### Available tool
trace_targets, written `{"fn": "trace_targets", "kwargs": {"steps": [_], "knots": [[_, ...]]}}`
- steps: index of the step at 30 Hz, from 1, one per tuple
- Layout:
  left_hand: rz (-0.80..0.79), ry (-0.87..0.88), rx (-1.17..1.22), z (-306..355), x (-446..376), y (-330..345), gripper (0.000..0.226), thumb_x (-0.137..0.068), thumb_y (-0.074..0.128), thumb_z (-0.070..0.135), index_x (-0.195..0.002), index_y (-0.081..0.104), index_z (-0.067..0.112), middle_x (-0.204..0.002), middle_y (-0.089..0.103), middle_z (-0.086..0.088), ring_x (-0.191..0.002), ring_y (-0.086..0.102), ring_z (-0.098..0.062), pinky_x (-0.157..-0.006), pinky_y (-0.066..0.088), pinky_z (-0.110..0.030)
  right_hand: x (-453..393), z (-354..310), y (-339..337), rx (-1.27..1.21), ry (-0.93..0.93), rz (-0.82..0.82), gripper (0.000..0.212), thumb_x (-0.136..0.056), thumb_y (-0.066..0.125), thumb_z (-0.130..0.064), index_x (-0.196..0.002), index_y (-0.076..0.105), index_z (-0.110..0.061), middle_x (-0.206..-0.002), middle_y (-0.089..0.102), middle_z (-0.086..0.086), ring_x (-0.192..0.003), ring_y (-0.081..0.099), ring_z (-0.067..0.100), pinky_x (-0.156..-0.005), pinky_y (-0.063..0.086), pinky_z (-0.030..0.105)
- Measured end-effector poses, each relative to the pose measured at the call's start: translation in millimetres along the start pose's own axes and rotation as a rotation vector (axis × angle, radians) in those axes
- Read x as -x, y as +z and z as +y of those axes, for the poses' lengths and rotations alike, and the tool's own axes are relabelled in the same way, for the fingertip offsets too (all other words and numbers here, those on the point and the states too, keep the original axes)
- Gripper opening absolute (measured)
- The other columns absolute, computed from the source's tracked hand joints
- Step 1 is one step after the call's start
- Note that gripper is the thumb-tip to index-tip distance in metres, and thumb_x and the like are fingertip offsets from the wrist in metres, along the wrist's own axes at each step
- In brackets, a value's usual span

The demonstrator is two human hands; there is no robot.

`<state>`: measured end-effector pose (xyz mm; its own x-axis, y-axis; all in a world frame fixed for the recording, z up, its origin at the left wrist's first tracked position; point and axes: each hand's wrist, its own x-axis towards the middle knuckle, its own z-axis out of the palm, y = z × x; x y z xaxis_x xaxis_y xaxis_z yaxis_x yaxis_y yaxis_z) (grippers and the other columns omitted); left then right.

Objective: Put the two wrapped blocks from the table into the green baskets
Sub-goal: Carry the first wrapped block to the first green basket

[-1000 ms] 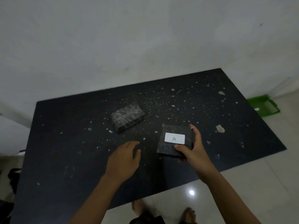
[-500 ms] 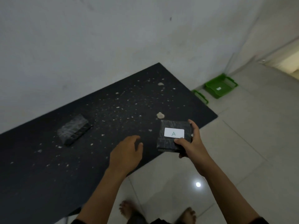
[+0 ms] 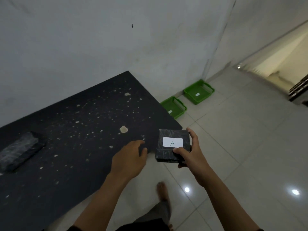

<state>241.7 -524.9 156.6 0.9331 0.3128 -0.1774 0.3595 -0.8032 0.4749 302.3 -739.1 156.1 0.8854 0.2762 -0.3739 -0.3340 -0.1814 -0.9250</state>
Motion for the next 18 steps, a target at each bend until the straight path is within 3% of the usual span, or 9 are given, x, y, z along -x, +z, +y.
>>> {"fn": "trace_targets", "kwargs": {"steps": [7, 18], "knots": [[0.004, -0.033, 0.071, 49, -77, 33, 0.043, -0.097, 0.044, 0.048, -0.137, 0.05, 0.033, -0.139, 0.054, 0.011, -0.123, 0.053, -0.013, -0.091, 0.043, -0.032, -72, -18, -61, 0.085, 0.026, -0.015, 0.08, -0.09, 0.066, -0.012, -0.144, 0.021, -0.052, -0.106, 0.067, 0.001, -0.082, 0.07, 0.021, -0.057, 0.057, 0.027], [-0.055, -0.096, 0.04, 125, -178, 52, 0.044, -0.099, 0.042, 0.045, -0.14, 0.048, 0.028, -0.142, 0.053, 0.007, -0.127, 0.051, -0.016, -0.101, 0.037, -0.032, -177, -44, -148, 0.056, 0.065, 0.003, 0.082, -0.089, 0.069, -0.013, -0.147, 0.022, -0.049, -0.115, 0.063, 0.003, -0.087, 0.069, 0.023, -0.058, 0.055, 0.024]]}}
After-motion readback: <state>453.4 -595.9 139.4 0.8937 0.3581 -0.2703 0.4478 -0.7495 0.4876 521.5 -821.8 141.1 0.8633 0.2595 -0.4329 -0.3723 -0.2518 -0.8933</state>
